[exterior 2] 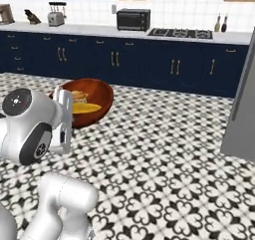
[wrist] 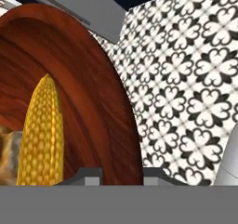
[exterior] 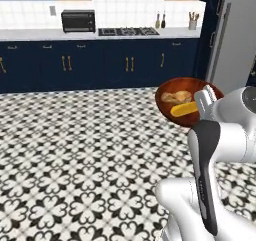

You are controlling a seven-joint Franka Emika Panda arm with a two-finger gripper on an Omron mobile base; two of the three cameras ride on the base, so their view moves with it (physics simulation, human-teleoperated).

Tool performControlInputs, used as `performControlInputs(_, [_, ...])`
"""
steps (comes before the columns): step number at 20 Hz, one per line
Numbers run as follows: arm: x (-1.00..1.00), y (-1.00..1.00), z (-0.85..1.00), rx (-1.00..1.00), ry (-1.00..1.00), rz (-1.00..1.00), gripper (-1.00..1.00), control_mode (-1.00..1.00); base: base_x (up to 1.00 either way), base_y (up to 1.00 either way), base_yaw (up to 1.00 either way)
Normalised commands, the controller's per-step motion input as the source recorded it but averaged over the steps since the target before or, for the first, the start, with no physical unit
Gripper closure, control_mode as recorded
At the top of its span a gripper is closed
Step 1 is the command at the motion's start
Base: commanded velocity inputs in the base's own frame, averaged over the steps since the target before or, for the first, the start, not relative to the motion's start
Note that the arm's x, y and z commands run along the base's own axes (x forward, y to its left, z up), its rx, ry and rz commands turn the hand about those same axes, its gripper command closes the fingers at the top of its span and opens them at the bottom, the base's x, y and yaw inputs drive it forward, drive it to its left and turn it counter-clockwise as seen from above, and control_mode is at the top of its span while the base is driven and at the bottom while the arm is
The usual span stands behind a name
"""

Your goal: Pick the chicken drumstick and corn from their plates and place them in the bowl. Then put the bowl in the fridge.

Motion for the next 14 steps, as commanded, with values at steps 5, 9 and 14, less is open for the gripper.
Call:
performControlInputs(5, [0.00,0.00,0.00,0.00,0.00,0.00,1.00,1.00,1.00,0.07,-0.02])
performControlInputs(9, [0.00,0.00,0.00,0.00,0.00,0.00,1.00,1.00,1.00,0.22,-0.08])
performControlInputs(14, [0.00,0.00,0.00,0.00,0.00,0.00,1.00,1.00,1.00,0.59,-0.30])
